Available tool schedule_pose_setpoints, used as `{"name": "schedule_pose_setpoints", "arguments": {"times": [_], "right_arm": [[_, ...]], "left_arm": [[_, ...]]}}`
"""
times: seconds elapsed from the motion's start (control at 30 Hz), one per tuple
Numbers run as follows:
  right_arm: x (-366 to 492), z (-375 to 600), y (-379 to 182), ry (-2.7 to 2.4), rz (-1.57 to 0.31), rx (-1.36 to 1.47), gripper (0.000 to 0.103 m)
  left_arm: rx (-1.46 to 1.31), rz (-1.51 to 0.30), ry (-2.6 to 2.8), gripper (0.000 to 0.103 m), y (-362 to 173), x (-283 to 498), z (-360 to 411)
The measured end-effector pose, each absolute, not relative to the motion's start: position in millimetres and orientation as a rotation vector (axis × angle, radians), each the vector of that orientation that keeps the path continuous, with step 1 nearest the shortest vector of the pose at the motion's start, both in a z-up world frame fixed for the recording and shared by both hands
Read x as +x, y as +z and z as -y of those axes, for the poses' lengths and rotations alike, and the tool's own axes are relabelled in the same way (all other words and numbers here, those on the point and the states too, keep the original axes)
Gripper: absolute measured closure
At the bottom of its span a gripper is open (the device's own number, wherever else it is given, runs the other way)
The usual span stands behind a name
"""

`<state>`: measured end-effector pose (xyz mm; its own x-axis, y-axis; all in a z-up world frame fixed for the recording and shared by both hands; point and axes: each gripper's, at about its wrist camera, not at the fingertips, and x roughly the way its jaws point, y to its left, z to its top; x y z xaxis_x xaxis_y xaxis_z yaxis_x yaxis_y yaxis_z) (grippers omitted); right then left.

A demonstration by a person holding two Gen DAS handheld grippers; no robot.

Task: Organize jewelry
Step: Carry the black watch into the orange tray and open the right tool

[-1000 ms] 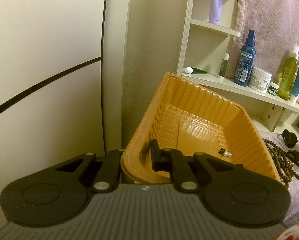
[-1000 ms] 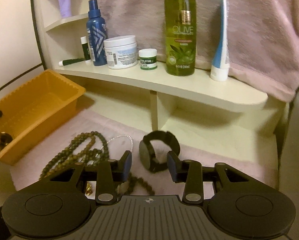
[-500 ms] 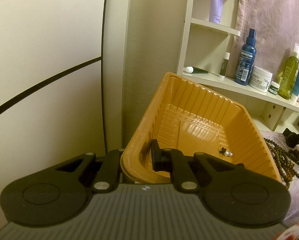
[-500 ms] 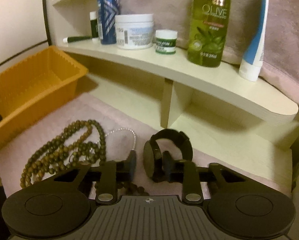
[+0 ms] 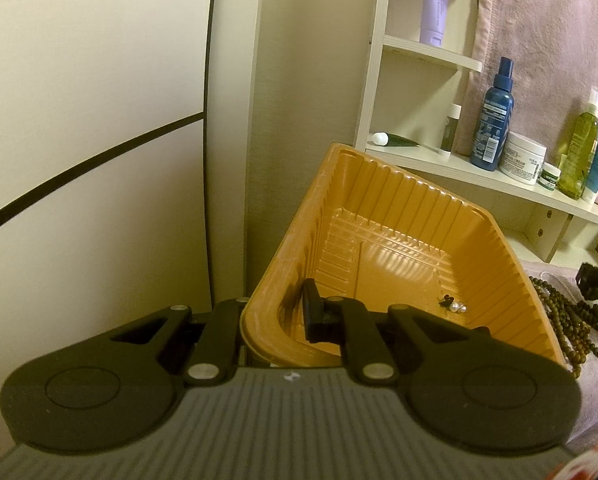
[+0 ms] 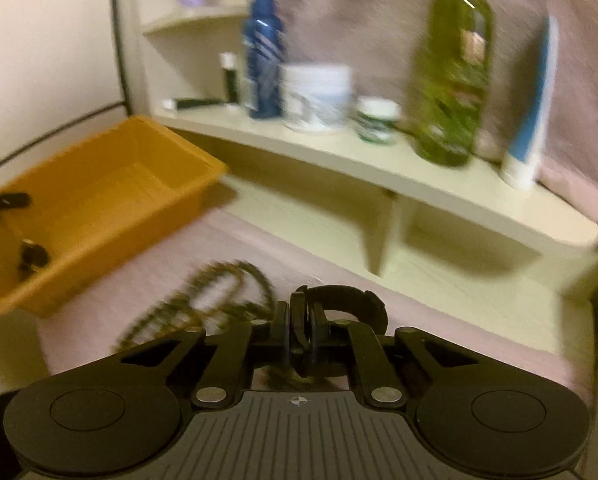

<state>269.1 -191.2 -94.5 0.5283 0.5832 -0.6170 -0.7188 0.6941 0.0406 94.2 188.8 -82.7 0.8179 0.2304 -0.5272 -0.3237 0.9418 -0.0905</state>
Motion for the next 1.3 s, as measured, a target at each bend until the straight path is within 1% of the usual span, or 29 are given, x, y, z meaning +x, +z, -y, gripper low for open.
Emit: {"name": "schedule_pose_setpoints", "arguments": {"times": [0.27, 0.37, 0.6, 0.77, 1.1, 1.3], "right_arm": [[243.7, 132.7, -62.3, 0.951, -0.566, -0.169, 0.093], [233.2, 102.4, -58.9, 1.038, -0.557, -0.16, 0.093], [222.7, 35.0, -74.4, 1.163, -0.597, -0.174, 0.093], [216.3, 3.9, -93.5, 1.187, -0.631, -0.211, 0.093], [214.7, -17.2, -114.2, 1.163, -0.676, -0.205, 0.093], [214.5, -15.4, -109.3, 1.136, -0.662, -0.183, 0.092]], "left_arm": [[-0.183, -0.539, 0.298, 0.092, -83.8, 94.4, -189.1], [-0.182, -0.539, 0.298, 0.092, -83.8, 94.5, -188.7], [-0.182, -0.54, 0.298, 0.092, -83.5, 95.3, -188.0], [-0.179, -0.539, 0.297, 0.092, -83.1, 95.2, -187.1], [-0.172, -0.538, 0.295, 0.092, -82.5, 94.5, -185.8], [-0.176, -0.54, 0.298, 0.092, -83.2, 95.1, -186.3]]}}
